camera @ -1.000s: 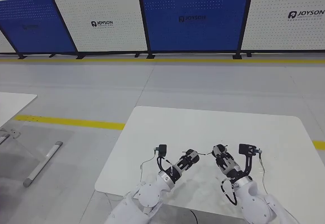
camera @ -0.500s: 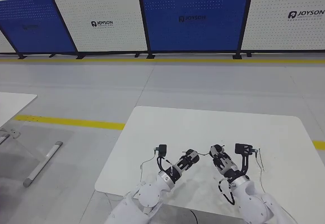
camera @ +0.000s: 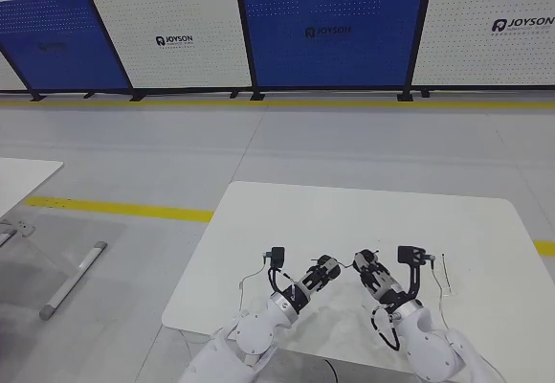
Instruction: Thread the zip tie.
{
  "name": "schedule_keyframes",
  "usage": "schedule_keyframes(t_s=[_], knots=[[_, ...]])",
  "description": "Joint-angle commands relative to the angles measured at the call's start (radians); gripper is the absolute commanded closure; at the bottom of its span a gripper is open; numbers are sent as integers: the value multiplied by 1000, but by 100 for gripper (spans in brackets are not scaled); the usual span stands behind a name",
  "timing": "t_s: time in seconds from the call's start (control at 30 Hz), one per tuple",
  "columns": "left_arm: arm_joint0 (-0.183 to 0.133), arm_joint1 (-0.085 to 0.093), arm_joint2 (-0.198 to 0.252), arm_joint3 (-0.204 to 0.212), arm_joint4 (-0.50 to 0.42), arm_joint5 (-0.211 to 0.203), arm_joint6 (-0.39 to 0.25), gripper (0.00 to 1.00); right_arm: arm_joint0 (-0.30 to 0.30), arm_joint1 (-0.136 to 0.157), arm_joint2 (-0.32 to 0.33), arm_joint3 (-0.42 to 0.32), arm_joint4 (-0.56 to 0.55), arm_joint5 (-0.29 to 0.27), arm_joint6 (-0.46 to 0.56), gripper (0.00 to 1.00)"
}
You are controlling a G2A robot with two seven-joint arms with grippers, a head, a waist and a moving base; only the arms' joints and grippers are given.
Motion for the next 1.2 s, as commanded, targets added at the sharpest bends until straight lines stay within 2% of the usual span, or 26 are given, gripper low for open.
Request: schedule_keyframes(t_s=[0.0, 0.57, 0.6, 0.67, 0.7, 1.17], knots=[[0, 0, 0, 0, 0, 0, 0, 100, 3, -3, -2, 8, 7, -3, 3, 100], [0, 0, 0, 0, 0, 0, 0, 100, 3, -13, 27, 27, 66, -37, 37, 100], [0, 0, 0, 0, 0, 0, 0, 100, 2, -14, 27, 26, 67, -38, 38, 97], [0, 0, 0, 0, 0, 0, 0, 100, -2, -15, 29, 20, 70, -40, 34, 76], [0, 0, 0, 0, 0, 0, 0, 100, -4, -15, 31, 18, 69, -40, 30, 71], [0, 0, 0, 0, 0, 0, 0, 100, -36, -18, 47, -2, 27, -46, 15, 63]])
